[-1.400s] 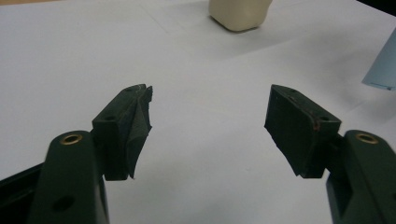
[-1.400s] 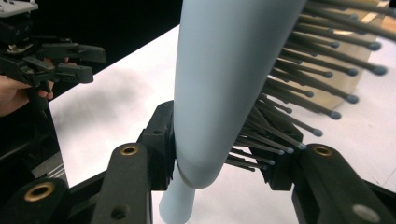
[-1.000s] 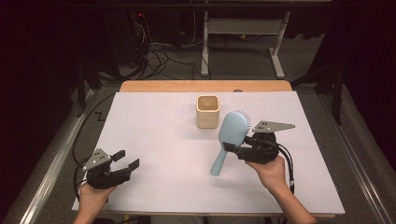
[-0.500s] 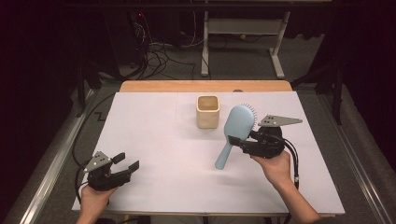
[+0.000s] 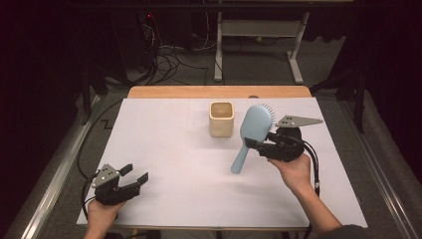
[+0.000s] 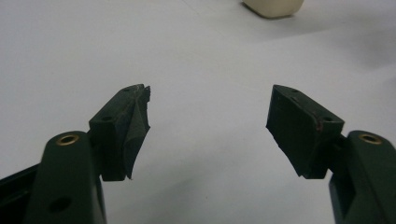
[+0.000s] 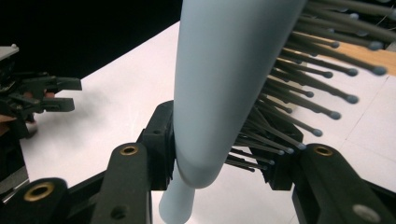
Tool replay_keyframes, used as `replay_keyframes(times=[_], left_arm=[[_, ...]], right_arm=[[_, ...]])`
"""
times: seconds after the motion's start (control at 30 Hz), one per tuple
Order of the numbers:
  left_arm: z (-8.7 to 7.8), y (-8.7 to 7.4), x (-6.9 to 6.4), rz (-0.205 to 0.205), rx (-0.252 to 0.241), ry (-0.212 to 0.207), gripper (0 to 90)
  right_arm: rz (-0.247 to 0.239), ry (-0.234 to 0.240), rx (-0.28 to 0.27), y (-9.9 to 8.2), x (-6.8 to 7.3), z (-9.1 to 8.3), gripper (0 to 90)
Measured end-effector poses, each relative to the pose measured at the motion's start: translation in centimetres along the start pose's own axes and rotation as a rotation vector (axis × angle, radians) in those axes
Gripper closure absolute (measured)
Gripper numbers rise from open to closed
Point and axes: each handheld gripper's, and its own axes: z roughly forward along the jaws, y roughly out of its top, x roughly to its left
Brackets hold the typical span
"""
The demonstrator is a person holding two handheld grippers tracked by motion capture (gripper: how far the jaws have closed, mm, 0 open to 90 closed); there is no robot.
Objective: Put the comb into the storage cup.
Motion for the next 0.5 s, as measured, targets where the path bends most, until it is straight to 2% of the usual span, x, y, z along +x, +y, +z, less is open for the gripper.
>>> replay_keyframes(times=[0.1, 0.5], left_arm=[[0.1, -0.2, 0.0, -0.002, 0.002, 0.024, 29.3], [0.4, -0.4, 0.2, -0.003, 0.018, 0.026, 29.0]], right_arm=[[0.001, -0.002, -0.007, 0.4, -0.1, 0.2, 55.3], [0.020, -0.028, -0.013, 1.1, -1.1, 0.8, 55.1]])
